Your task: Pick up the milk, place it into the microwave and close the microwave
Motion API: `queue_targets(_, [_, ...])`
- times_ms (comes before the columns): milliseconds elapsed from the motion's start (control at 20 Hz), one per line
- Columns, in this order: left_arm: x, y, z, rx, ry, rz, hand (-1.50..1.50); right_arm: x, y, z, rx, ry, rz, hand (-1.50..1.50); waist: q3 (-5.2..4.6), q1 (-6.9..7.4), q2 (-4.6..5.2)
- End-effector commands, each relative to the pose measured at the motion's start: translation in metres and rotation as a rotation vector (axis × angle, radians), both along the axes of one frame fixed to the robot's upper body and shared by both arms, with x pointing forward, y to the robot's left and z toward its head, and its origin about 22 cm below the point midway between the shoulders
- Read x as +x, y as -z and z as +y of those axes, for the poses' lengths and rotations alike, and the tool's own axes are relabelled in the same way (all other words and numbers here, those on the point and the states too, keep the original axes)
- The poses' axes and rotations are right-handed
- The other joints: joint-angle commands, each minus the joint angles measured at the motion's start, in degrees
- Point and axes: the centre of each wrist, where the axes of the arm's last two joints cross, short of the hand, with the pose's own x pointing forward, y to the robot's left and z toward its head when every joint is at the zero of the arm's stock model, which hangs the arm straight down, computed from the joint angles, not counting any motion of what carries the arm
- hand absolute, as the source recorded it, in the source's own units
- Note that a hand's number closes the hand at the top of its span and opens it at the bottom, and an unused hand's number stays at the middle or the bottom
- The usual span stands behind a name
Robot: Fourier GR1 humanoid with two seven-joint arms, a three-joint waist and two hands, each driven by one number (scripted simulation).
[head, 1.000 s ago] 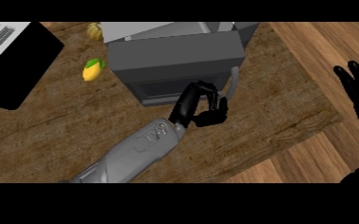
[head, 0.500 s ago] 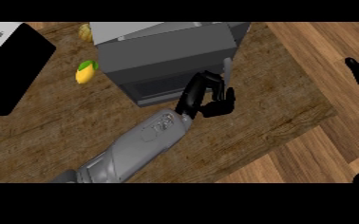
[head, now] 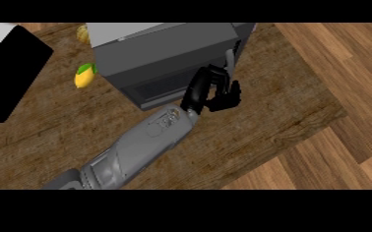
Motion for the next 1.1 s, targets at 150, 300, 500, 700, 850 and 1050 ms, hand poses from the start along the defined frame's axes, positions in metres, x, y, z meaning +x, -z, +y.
queue_targets(150, [0.017, -0.044, -0.019, -0.026, 0.04, -0.138, 1.5, 0.003, -0.009, -0.005, 0.003, -0.012, 0.001, -1.5, 0.05, -1.57, 0.07])
queue_targets(300, [0.02, -0.048, -0.02, -0.028, 0.036, -0.137, 1.5, 0.004, -0.01, -0.006, 0.012, -0.016, 0.004, -1.5, 0.1, -1.23, -0.03])
queue_targets(500, [0.023, -0.047, -0.018, -0.024, 0.014, -0.136, 1.5, 0.007, -0.018, -0.009, 0.014, -0.022, -0.014, -1.5, 0.14, -2.04, 0.45])
queue_targets(700, [0.025, -0.053, -0.021, -0.036, 0.007, -0.133, 1.5, 0.008, -0.021, -0.01, 0.016, -0.035, -0.005, -1.5, 0.09, -2.65, 0.2])
queue_targets(850, [0.037, -0.036, 0.001, -0.067, -0.26, -0.031, 1.5, 0.007, -0.017, -0.013, 0.038, -0.018, 0.008, -1.5, 0.08, 0.15, -0.04])
queue_targets(1050, [0.038, -0.029, 0.004, -0.048, -0.28, -0.015, 1.5, 0.004, -0.025, -0.022, 0.032, 0.006, -0.006, -1.5, 0.06, 1.83, -0.31])
